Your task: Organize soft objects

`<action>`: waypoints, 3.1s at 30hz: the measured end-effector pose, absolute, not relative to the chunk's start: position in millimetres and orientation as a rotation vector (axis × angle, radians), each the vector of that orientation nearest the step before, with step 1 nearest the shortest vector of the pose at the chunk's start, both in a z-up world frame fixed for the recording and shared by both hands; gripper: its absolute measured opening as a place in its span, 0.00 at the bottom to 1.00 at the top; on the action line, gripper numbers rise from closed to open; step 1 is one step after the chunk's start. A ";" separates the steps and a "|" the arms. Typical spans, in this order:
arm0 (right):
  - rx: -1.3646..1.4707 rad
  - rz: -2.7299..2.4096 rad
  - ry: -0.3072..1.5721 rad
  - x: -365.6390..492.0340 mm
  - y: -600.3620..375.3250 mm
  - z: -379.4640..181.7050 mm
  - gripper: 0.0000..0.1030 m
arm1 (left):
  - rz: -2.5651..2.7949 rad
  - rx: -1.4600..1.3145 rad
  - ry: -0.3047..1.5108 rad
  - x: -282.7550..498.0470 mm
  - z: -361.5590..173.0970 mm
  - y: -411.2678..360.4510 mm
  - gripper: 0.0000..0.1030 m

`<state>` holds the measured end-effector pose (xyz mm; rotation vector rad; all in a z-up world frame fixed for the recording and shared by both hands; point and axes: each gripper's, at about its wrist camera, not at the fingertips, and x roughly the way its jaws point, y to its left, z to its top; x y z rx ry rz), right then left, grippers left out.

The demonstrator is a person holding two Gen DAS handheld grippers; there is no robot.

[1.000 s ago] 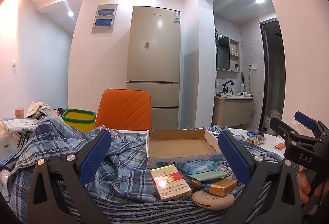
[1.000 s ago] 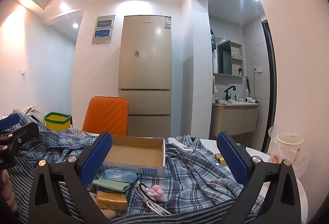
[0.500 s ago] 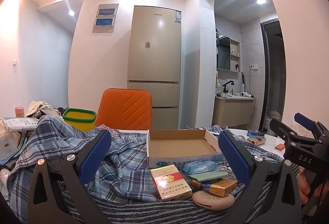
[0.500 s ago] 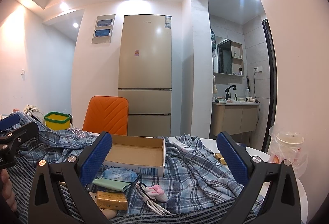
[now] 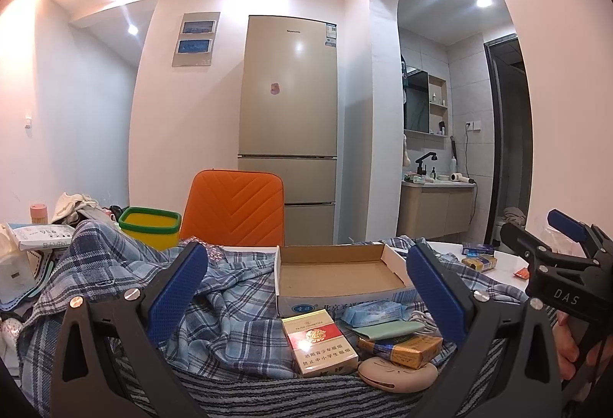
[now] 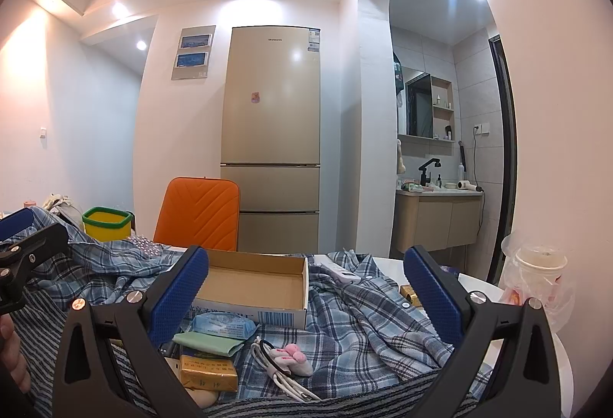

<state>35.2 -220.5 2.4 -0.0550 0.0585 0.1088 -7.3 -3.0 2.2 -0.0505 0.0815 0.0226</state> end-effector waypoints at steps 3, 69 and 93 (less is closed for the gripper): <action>-0.055 0.109 0.057 35.2 -220.4 2.6 1.00 | 0.023 -0.055 0.083 -7.7 1.7 -3.0 1.00; -0.080 0.175 0.187 49.2 -220.4 49.6 1.00 | 0.031 -0.033 0.269 27.5 40.5 -18.3 1.00; -0.071 0.297 0.704 158.7 -217.5 -38.2 0.73 | 0.008 -0.068 0.521 83.1 -20.4 -21.5 1.00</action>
